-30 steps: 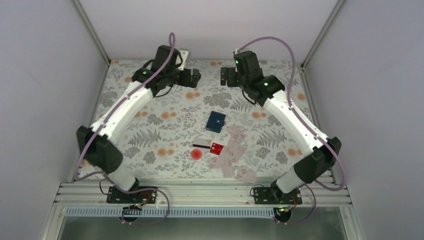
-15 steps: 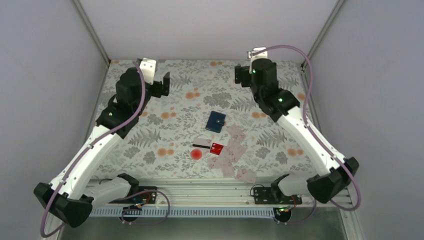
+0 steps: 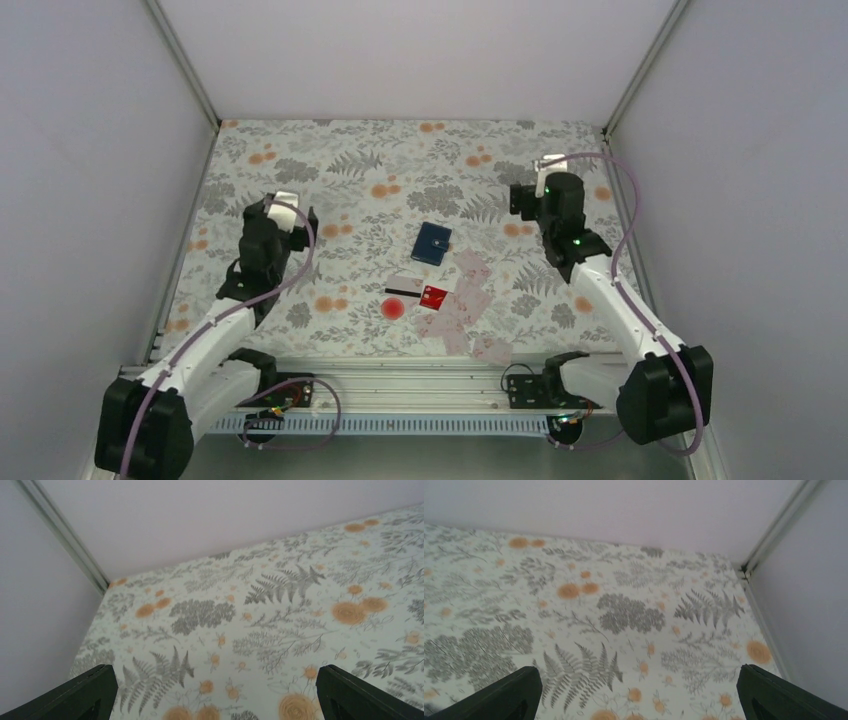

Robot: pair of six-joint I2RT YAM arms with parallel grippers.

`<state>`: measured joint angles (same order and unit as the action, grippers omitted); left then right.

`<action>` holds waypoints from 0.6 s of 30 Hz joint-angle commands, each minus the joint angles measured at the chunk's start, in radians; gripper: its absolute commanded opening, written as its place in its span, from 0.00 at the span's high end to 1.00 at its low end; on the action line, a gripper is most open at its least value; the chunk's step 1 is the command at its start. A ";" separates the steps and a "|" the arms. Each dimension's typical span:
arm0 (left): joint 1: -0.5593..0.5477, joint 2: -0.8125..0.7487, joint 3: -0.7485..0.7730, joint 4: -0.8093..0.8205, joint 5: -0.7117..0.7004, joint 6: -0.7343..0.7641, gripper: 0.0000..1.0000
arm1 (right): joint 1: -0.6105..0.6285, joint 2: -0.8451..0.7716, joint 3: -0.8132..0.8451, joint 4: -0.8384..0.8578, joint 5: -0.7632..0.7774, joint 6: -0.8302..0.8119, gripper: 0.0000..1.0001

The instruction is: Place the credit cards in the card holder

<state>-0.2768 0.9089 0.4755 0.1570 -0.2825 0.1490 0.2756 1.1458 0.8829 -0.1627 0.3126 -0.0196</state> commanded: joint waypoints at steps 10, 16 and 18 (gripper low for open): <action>0.213 0.174 -0.266 0.575 0.127 -0.072 0.00 | -0.258 -0.068 -0.463 0.564 -0.316 0.024 0.01; 0.279 0.365 -0.255 0.755 0.181 -0.063 0.01 | -0.323 0.046 -0.535 0.681 -0.416 0.005 0.01; 0.301 0.420 -0.234 0.811 0.226 -0.054 0.02 | -0.352 0.070 -0.578 0.771 -0.419 0.027 0.01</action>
<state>-0.0120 1.2396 0.2131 0.7517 -0.1455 0.0895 -0.0334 1.1755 0.3672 0.3923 -0.0578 -0.0105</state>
